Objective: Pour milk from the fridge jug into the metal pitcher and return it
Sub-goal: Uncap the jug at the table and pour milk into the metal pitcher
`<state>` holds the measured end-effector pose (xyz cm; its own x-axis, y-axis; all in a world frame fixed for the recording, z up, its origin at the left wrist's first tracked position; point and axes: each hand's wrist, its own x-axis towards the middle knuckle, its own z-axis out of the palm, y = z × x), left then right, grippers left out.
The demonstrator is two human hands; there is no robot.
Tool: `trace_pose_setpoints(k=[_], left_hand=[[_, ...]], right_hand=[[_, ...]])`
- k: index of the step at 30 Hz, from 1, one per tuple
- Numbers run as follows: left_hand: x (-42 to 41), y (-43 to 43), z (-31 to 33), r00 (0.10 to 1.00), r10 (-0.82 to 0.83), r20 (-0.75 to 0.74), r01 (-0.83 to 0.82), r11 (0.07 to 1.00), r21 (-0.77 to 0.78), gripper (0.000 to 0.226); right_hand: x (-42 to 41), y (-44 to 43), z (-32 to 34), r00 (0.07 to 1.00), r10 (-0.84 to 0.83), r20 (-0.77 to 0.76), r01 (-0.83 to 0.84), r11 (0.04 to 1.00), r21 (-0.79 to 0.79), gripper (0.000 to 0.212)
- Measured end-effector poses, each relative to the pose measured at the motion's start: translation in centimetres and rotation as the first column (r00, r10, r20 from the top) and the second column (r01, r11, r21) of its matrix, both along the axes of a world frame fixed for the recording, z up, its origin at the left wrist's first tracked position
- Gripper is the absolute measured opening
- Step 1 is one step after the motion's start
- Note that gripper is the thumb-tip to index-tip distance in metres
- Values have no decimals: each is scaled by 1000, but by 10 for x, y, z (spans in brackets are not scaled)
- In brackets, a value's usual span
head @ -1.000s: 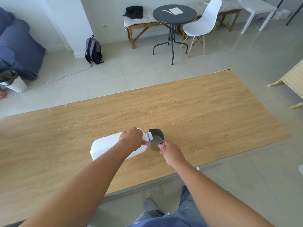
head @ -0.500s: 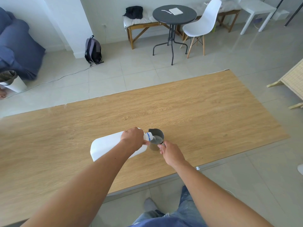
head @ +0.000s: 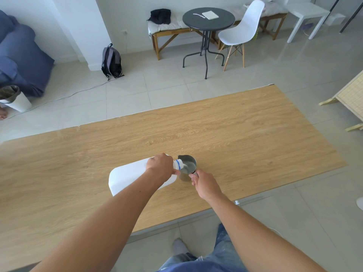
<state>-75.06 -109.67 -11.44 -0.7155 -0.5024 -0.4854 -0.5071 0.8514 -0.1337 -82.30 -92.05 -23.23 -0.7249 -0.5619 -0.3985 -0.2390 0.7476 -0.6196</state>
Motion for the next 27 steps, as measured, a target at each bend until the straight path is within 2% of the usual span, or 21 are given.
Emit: trace_pose_setpoints(k=[27], left_hand=[[-2, 6, 4, 1000, 1, -3, -1, 1000, 8, 68]], right_hand=[[3, -1, 6, 1000, 8, -13, -7, 1000, 24, 32]])
